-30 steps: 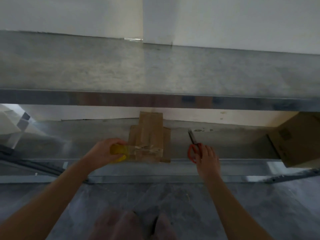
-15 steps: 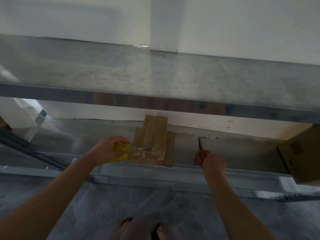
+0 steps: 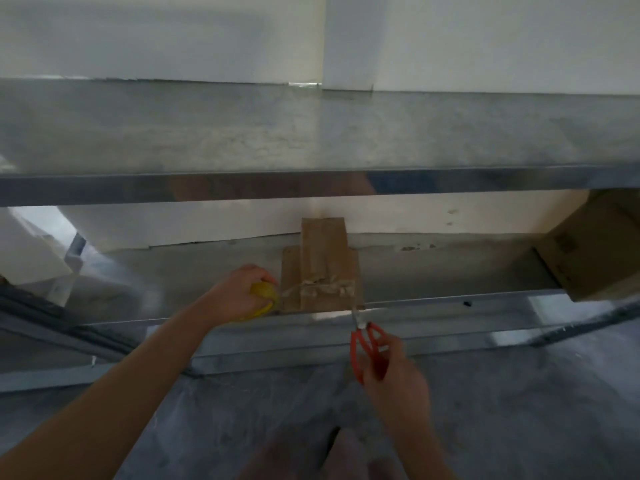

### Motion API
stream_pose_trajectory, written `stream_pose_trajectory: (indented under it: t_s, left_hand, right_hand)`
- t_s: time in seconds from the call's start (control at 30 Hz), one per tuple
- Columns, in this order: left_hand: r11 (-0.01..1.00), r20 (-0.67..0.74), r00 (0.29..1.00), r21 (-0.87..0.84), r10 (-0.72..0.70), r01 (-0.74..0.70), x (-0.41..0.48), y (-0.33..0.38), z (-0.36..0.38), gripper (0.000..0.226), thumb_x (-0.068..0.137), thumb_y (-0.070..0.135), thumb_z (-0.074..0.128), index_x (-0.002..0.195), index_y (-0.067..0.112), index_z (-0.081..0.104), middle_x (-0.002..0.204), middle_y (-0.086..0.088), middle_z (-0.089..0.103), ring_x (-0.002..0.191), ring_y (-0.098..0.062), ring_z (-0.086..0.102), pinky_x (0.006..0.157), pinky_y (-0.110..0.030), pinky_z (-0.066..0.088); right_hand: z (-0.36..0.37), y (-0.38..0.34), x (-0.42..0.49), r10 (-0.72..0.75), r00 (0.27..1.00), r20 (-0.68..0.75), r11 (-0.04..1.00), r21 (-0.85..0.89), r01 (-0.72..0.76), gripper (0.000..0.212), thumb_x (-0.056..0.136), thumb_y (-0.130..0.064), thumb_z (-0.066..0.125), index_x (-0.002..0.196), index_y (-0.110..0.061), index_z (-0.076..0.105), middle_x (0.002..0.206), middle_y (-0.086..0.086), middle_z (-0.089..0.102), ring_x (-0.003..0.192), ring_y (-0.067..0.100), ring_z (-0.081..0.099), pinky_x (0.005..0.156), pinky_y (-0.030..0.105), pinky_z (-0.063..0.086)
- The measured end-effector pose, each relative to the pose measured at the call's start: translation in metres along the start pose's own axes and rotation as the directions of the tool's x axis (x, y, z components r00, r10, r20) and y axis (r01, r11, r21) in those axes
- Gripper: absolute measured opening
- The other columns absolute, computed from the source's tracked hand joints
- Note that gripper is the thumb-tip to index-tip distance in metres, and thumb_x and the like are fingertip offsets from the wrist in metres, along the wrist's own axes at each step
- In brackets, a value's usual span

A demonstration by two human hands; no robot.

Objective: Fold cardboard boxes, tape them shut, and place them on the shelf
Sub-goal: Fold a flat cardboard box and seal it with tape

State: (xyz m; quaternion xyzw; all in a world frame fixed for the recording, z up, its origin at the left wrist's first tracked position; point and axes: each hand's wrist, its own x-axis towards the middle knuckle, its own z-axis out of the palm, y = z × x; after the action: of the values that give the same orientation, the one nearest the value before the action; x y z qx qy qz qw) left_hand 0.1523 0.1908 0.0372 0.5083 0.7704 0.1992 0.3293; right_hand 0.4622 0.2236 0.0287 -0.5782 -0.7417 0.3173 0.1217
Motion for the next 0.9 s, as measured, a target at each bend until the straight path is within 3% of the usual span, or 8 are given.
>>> stream_pose_trajectory:
  t_s: [0.07, 0.17, 0.27, 0.3, 0.4, 0.57, 0.7, 0.9]
  left_hand:
    - [1.0, 0.021, 1.0, -0.009, 0.009, -0.009, 0.0, -0.004, -0.001, 0.037, 0.074, 0.026, 0.073, 0.106, 0.034, 0.057, 0.109, 0.004, 0.051, 0.102, -0.013, 0.051, 0.086, -0.027, 0.042]
    - [0.999, 0.043, 0.998, 0.008, 0.042, -0.043, 0.001, -0.01, -0.001, 0.038, 0.08, 0.016, 0.073, 0.112, 0.029, 0.059, 0.113, 0.002, 0.053, 0.107, -0.015, 0.05, 0.088, -0.027, 0.041]
    - [0.998, 0.048, 0.997, 0.009, 0.053, -0.054, 0.002, -0.01, -0.001, 0.04, 0.08, 0.015, 0.073, 0.118, 0.023, 0.061, 0.115, 0.001, 0.053, 0.11, -0.015, 0.05, 0.092, -0.027, 0.041]
    - [0.999, 0.047, 0.998, 0.004, 0.051, -0.051, 0.002, -0.01, -0.001, 0.04, 0.08, 0.015, 0.073, 0.118, 0.022, 0.061, 0.115, 0.001, 0.052, 0.11, -0.015, 0.049, 0.091, -0.026, 0.04]
    - [0.999, 0.042, 0.998, -0.014, 0.049, -0.048, 0.002, -0.009, -0.003, 0.04, 0.081, 0.013, 0.072, 0.118, 0.021, 0.061, 0.116, 0.001, 0.052, 0.11, -0.014, 0.047, 0.089, -0.025, 0.037]
    - [0.998, 0.023, 0.997, 0.006, 0.07, -0.07, 0.003, -0.008, -0.008, 0.041, 0.08, 0.011, 0.072, 0.119, 0.019, 0.062, 0.112, 0.002, 0.051, 0.109, -0.014, 0.048, 0.09, -0.025, 0.038]
    - [0.997, 0.03, 0.997, 0.018, 0.074, -0.075, 0.004, -0.007, -0.008, 0.039, 0.081, 0.011, 0.071, 0.118, 0.019, 0.062, 0.111, 0.003, 0.05, 0.107, -0.013, 0.046, 0.087, -0.023, 0.036]
    - [0.999, 0.011, 0.999, -0.019, 0.049, -0.049, 0.009, -0.004, -0.01, 0.038, 0.08, 0.012, 0.071, 0.116, 0.021, 0.062, 0.115, 0.001, 0.052, 0.108, -0.015, 0.047, 0.085, -0.023, 0.037]
  right_hand:
    - [0.023, -0.008, -0.021, 0.079, 0.988, 0.133, 0.991, 0.096, -0.092, 0.034, 0.082, -0.054, 0.069, 0.107, -0.043, 0.05, 0.087, -0.017, 0.071, 0.087, 0.012, 0.071, 0.079, 0.027, 0.052]
    - [0.057, -0.02, -0.035, 0.121, 0.943, 0.31, 0.906, 0.354, -0.233, 0.053, 0.07, -0.075, 0.067, 0.107, -0.039, 0.053, 0.091, -0.013, 0.073, 0.084, 0.006, 0.071, 0.082, 0.036, 0.058]
    - [0.073, -0.041, -0.033, 0.135, 0.894, 0.427, 0.766, 0.527, -0.368, 0.033, 0.087, -0.039, 0.069, 0.104, -0.016, 0.053, 0.078, -0.006, 0.071, 0.065, 0.0, 0.067, 0.059, 0.017, 0.051]
    - [0.074, -0.048, -0.031, 0.126, 0.886, 0.447, 0.739, 0.554, -0.384, 0.033, 0.088, -0.038, 0.068, 0.1, -0.013, 0.051, 0.072, -0.005, 0.067, 0.057, -0.001, 0.061, 0.053, 0.015, 0.044]
    - [0.086, -0.047, -0.02, 0.139, 0.859, 0.493, 0.765, 0.497, -0.409, 0.025, 0.092, -0.039, 0.063, 0.099, -0.017, 0.052, 0.059, -0.012, 0.06, 0.051, -0.002, 0.051, 0.051, 0.014, 0.039]
    - [0.094, -0.056, -0.007, 0.14, 0.848, 0.511, 0.675, 0.578, -0.459, 0.035, 0.081, -0.046, 0.074, 0.095, -0.018, 0.057, 0.068, 0.003, 0.059, 0.062, 0.013, 0.055, 0.056, 0.024, 0.046]
    - [0.097, -0.056, -0.003, 0.143, 0.854, 0.5, 0.69, 0.568, -0.448, 0.028, 0.088, -0.042, 0.068, 0.095, -0.017, 0.059, 0.072, 0.006, 0.061, 0.065, 0.015, 0.058, 0.058, 0.026, 0.048]
    - [0.092, -0.047, -0.007, 0.126, 0.855, 0.502, 0.709, 0.557, -0.432, 0.037, 0.09, -0.039, 0.067, 0.106, -0.008, 0.058, 0.067, 0.005, 0.059, 0.061, 0.012, 0.056, 0.057, 0.023, 0.047]
